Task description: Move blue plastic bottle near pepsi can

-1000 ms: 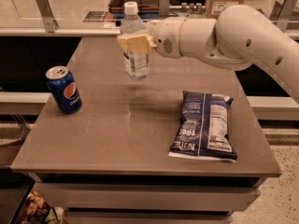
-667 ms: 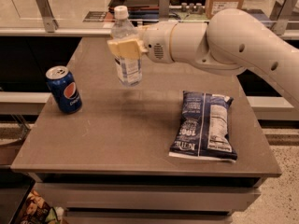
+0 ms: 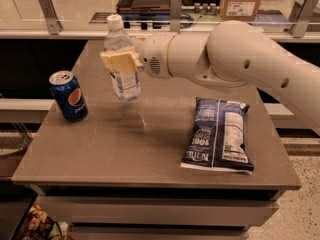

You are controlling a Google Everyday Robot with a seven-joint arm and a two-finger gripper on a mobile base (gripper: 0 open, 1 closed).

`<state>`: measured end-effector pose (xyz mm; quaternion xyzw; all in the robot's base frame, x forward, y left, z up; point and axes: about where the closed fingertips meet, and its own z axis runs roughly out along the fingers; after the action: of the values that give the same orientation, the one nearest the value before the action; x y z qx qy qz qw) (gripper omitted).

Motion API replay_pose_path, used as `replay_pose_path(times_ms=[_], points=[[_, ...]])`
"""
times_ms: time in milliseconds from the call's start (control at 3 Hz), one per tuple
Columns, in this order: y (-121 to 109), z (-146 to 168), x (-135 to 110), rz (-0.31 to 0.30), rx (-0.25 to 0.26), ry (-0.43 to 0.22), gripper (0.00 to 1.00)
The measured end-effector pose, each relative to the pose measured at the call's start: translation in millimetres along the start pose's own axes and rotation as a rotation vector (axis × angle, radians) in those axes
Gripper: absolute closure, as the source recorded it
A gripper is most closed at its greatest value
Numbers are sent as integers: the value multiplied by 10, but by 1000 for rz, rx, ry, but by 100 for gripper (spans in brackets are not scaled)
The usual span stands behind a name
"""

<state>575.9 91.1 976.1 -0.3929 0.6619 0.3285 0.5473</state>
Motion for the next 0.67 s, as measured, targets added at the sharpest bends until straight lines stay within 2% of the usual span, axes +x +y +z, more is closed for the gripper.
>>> replay_pose_path(times_ms=[667], points=[[168,89,95,-25,-19,-16,100]])
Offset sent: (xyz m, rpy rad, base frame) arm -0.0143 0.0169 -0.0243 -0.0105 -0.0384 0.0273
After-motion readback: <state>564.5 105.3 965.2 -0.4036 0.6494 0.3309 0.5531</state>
